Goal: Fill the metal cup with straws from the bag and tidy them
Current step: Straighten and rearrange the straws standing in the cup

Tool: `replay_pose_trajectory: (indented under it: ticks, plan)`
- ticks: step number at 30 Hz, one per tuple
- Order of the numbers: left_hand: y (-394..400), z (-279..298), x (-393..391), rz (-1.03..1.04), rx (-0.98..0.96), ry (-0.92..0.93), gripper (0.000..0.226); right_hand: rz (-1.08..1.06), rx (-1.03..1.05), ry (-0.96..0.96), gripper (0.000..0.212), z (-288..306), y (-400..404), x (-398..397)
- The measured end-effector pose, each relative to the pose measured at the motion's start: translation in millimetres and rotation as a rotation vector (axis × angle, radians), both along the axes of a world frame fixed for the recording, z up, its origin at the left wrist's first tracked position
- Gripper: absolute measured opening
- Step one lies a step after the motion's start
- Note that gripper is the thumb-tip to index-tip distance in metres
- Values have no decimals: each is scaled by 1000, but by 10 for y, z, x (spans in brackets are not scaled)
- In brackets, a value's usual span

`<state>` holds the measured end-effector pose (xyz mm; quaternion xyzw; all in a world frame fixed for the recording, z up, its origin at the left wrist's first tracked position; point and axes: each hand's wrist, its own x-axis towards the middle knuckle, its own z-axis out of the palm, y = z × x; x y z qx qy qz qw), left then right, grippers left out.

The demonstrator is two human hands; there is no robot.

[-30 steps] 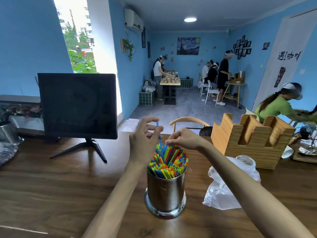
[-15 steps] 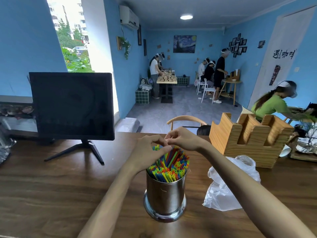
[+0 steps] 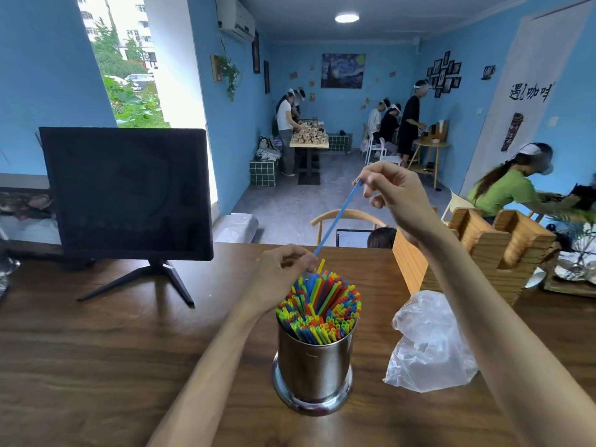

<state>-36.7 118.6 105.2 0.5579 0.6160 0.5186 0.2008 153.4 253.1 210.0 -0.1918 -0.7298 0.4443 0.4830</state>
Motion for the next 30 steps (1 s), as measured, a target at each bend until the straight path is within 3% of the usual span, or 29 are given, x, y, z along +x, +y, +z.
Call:
replay_pose_trajectory:
  ticks: [4,6,9,12,16,20,23,26,30]
  plan:
    - [-32,171,-18,41,132,-240,6,-1,-59,123,23,-48,-32,98]
    - [-64,262,-88,69,218,-458,3,32,-107,136,25,-87,-56,181]
    - [-100,402,-195,43,355,-858,4,101,-129,48,24,-201,-97,293]
    - [-108,503,-222,43,466,-1003,6,143,-36,-133,20,-383,-195,311]
    - [-144,581,-106,52,561,-801,27,222,94,-475,8,-584,-281,290]
    - [-152,554,58,44,499,-433,27,87,89,-459,2,-607,-128,340]
    - [-140,439,124,-26,415,-264,29,126,31,-621,13,-666,-27,353]
    - [-113,278,119,-93,290,-93,28,195,-32,-834,37,-767,-19,332]
    - [-106,101,34,-138,57,172,10,256,-74,-880,43,-851,-26,306]
